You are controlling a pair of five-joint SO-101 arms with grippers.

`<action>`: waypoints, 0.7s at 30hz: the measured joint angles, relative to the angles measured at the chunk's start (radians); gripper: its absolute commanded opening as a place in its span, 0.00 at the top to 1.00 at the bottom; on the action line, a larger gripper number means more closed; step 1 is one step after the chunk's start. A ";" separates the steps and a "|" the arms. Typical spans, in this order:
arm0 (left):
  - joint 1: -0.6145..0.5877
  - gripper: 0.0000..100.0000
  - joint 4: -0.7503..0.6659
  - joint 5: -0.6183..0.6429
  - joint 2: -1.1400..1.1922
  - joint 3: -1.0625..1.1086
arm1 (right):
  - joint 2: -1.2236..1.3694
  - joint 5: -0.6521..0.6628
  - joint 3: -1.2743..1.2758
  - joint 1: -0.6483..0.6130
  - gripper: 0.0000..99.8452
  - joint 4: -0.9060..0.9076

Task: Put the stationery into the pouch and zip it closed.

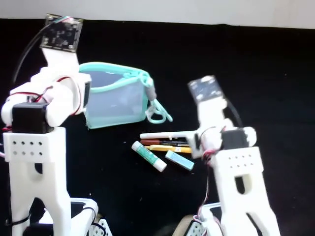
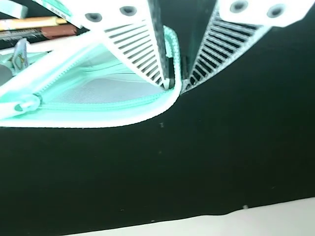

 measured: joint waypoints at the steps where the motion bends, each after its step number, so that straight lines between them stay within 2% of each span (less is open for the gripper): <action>1: -0.011 0.99 -0.003 0.000 0.000 0.009 | -0.026 0.009 0.018 -0.034 0.65 0.021; 5: -0.031 0.99 -0.006 0.000 -0.002 0.023 | -0.097 0.037 0.127 -0.130 0.65 0.029; 15: -0.031 0.99 -0.006 0.000 -0.002 0.025 | -0.106 0.069 0.454 -0.184 0.65 -0.292; 21: -0.031 0.99 -0.006 0.000 -0.002 0.025 | -0.106 0.069 0.526 -0.206 0.68 -0.400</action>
